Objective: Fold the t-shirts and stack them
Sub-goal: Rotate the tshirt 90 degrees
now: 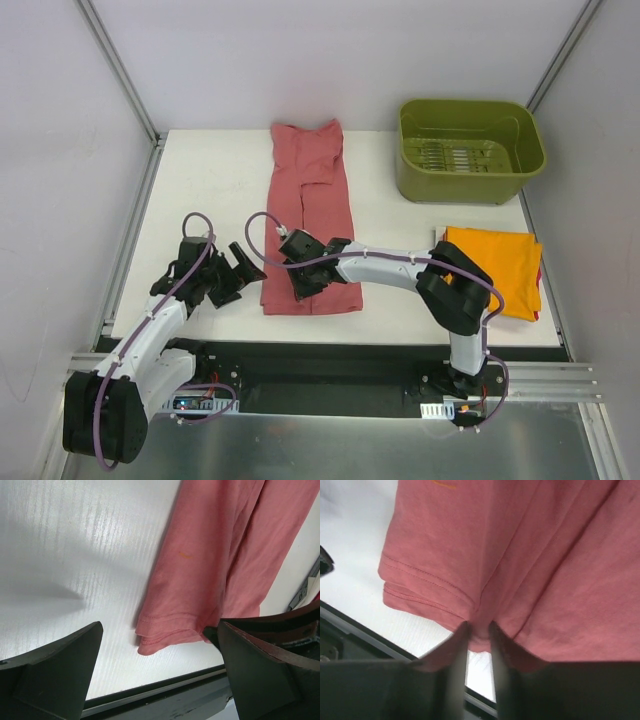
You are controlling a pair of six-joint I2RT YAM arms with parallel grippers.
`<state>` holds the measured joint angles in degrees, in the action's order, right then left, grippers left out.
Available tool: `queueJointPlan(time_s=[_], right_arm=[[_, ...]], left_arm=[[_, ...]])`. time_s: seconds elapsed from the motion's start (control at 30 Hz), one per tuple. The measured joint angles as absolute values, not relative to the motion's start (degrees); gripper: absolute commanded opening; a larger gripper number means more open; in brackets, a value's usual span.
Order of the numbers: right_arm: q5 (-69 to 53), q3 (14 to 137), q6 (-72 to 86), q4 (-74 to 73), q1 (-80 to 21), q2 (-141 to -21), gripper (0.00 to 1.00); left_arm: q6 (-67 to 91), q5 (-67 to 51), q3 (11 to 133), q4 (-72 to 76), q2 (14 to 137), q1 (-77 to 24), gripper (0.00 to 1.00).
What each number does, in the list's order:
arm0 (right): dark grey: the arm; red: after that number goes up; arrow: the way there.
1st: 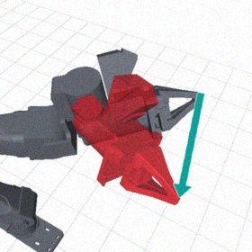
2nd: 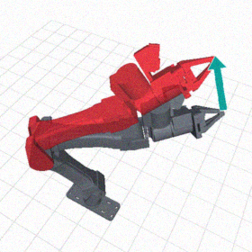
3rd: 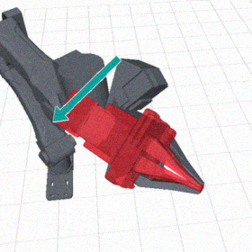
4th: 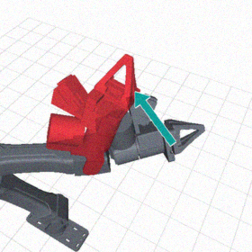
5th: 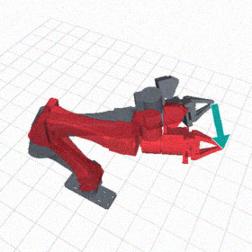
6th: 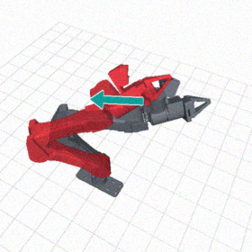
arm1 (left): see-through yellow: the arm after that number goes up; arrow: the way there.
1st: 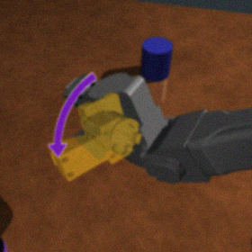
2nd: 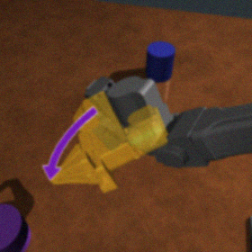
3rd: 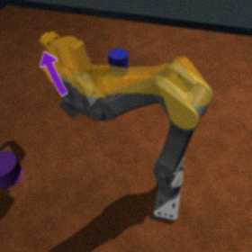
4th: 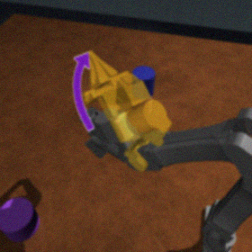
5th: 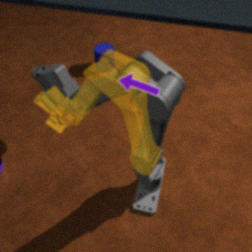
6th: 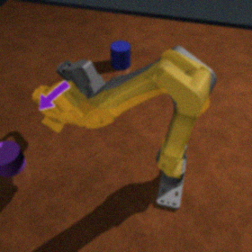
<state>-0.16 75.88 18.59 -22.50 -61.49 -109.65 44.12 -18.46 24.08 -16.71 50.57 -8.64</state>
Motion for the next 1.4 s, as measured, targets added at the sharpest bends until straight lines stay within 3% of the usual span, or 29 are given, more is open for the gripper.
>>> queueJointPlan(time_s=[0.1, 0.83, 1.13, 1.2, 1.33, 1.4], right_arm=[[0.6, 75.9, 19.1, -23.0, -61.7, -109.7, 0.01], [-1.7, 73.6, 21.5, -27.6, -63.8, -96.7, 0.01], [5.4, 66.6, 27.9, -32.7, -63.7, -99.4, 0.01], [6.0, 65.9, 28.6, -33.0, -63.7, -100.4, 0.04], [7.0, 65.6, 29.5, -33.7, -63.8, -100.6, 0.35], [7.5, 65.6, 29.8, -34.1, -63.8, -100.6, 0.42]], left_arm=[[44.1, -17.8, 24.1, -16.7, 50.3, -8.6, 0.99], [43.9, -17.9, 24.4, -16.8, 52.0, -8.6, 0.99], [43.7, -18.1, 24.9, -16.8, 53.3, -8.6, 0.99], [43.5, -18.8, 25.0, -16.9, 53.8, -8.6, 0.99], [43.2, -20.1, 25.1, -17.0, 55.0, -8.7, 0.99], [43.0, -20.7, 25.1, -17.1, 55.1, -9.2, 0.99]])
